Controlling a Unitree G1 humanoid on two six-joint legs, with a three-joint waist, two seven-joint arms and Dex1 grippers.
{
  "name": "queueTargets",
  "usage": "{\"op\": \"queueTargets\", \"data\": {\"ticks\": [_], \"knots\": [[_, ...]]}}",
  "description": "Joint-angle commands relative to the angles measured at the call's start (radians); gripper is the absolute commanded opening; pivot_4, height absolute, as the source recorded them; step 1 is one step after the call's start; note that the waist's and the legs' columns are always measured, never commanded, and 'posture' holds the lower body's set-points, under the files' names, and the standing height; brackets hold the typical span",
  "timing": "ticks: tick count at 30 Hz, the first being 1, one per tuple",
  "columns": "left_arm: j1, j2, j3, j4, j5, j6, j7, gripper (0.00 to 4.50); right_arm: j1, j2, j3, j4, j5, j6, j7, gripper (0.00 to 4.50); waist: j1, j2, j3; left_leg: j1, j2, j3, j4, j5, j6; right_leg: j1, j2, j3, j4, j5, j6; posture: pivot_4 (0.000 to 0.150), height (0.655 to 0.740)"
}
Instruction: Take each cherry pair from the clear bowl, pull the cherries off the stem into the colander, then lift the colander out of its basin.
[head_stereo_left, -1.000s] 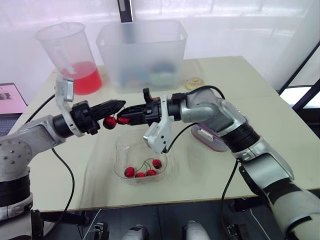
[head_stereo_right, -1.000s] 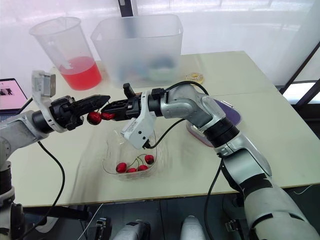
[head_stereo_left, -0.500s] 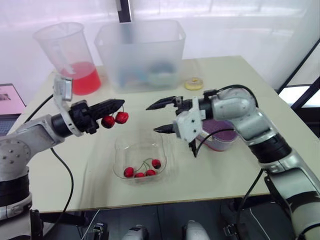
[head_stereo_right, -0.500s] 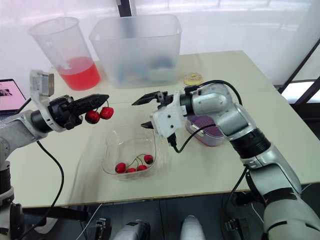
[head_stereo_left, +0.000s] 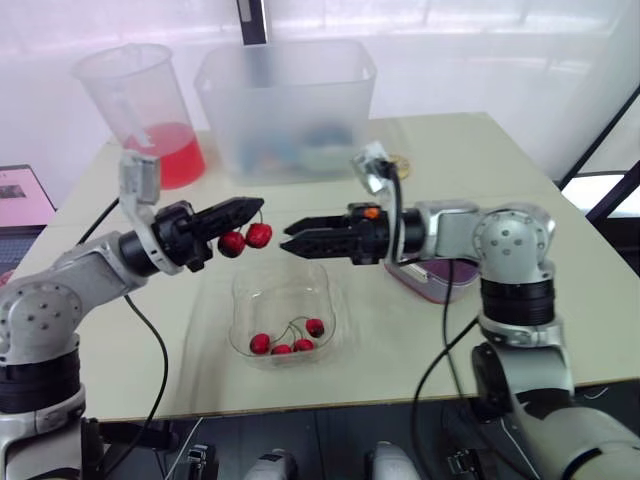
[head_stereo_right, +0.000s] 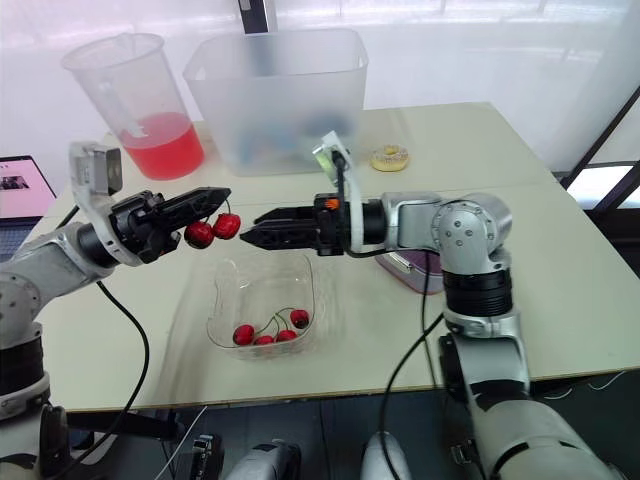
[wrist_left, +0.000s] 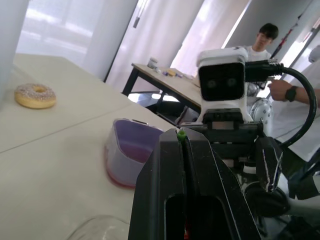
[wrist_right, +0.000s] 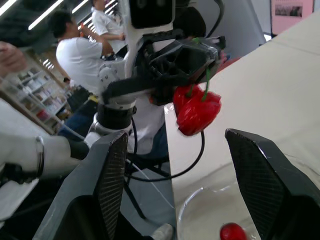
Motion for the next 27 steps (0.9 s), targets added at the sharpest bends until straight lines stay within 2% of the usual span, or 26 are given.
{"op": "queueTargets", "data": {"ticks": [1,9,12,16,27], "knots": [[-0.008,0.001,0.014,-0.038,-0.039,-0.009,0.003,0.0,-0.006,0.034,-0.031,-0.007,0.016,0.011,-0.075,3.35,0.003,0.0,0.0,0.0,0.0,0.0,0.0,0.0,0.0,0.0,0.0,0.0,0.0,0.0,0.0,0.15,0.74],[-0.016,0.006,0.007,-0.052,-0.065,-0.008,0.027,0.0,-0.017,0.097,-0.054,0.007,0.051,0.027,-0.135,3.35,-0.008,0.0,0.0,0.0,0.0,0.0,0.0,0.0,0.0,0.0,0.0,0.0,0.001,0.0,0.0,0.15,0.74],[-0.014,0.007,0.007,-0.049,-0.063,-0.011,0.027,0.0,-0.016,0.115,-0.051,0.006,0.065,0.037,-0.15,2.57,-0.01,0.0,0.0,0.0,0.0,0.0,0.0,0.0,0.0,0.0,0.0,0.0,0.001,0.0,0.0,0.15,0.74],[-0.012,0.013,0.005,-0.041,-0.053,-0.013,0.016,0.0,-0.018,0.118,-0.044,0.006,0.074,0.036,-0.154,0.77,-0.009,0.0,0.0,0.0,0.0,0.0,0.0,0.0,0.0,0.0,0.0,0.0,0.001,0.0,0.0,0.15,0.74],[-0.012,0.016,0.006,-0.032,-0.036,-0.025,0.005,0.0,0.006,0.091,-0.018,-0.001,0.069,0.046,-0.139,0.77,-0.009,0.0,0.0,0.0,0.0,0.0,0.0,0.0,0.0,0.0,0.0,0.0,0.001,0.0,0.0,0.15,0.74]]}}
